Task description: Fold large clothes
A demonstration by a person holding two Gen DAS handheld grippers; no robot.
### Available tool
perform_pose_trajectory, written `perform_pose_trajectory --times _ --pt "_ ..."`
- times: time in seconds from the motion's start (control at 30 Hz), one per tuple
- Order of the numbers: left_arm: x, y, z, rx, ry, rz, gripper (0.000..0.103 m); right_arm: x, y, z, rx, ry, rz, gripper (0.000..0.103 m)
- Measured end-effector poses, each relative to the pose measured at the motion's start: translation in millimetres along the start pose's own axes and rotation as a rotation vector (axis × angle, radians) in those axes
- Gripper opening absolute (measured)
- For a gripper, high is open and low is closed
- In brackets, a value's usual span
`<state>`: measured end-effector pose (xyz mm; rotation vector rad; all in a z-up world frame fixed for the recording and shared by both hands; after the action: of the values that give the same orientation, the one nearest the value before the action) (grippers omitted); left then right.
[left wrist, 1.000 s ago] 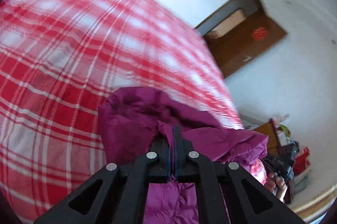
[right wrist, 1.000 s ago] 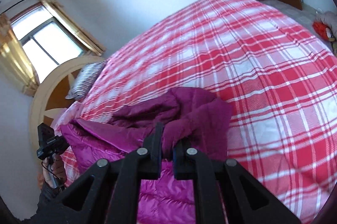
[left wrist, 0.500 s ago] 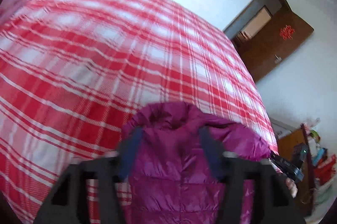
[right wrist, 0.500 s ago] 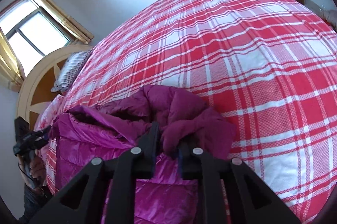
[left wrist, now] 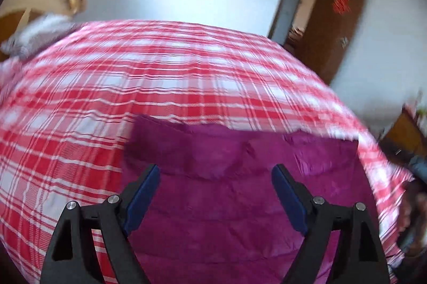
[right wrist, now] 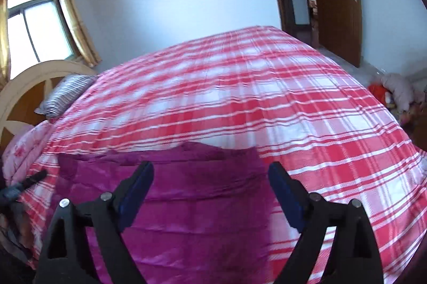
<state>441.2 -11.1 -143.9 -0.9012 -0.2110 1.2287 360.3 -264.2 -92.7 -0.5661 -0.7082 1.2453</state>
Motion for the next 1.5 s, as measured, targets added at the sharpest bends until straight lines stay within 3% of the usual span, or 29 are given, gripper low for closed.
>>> perform_pose_trajectory --times 0.07,0.13,0.23,0.37,0.5,0.8,1.03,1.5 --pt "-15.1 14.3 -9.6 0.024 -0.044 -0.072 0.086 28.9 18.3 1.9 -0.001 -0.042 0.030 0.091" --pt "-21.5 21.5 -21.9 0.023 -0.134 -0.144 0.086 55.8 36.0 -8.3 -0.001 -0.054 0.090 0.090" --pt "-19.4 20.8 -46.0 0.046 -0.260 -0.206 0.086 69.5 47.4 -44.5 0.027 0.033 0.174 0.089" --pt "3.8 17.2 -73.5 0.087 -0.318 -0.154 0.086 44.1 43.4 -90.2 0.098 0.123 0.141 0.088" --pt "18.7 12.1 -87.3 0.111 -0.283 -0.074 0.086 22.6 43.4 -105.5 0.116 0.126 0.085 0.088" --pt "29.3 11.3 -96.5 0.099 -0.252 -0.004 0.087 25.0 53.5 -114.8 0.150 0.146 0.113 0.091" --pt "27.6 13.8 -107.9 0.085 -0.273 -0.029 0.091 24.7 57.9 -122.0 0.163 0.169 0.115 0.092" --pt "36.7 19.1 -121.1 0.131 -0.250 0.009 0.097 26.5 62.1 -131.2 0.191 0.202 0.143 0.097"
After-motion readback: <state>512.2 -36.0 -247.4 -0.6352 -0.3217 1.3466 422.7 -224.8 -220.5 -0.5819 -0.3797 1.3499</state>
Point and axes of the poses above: each gripper's, at about its wrist camera, not at the fingertips, and z roughly against the way its jaws point, x to its left, y to its underside, the point moved 7 cm from there along -z, roughly the way its jaws point, and after that the axes turned 10 degrees about y, right-handed, at the moved point
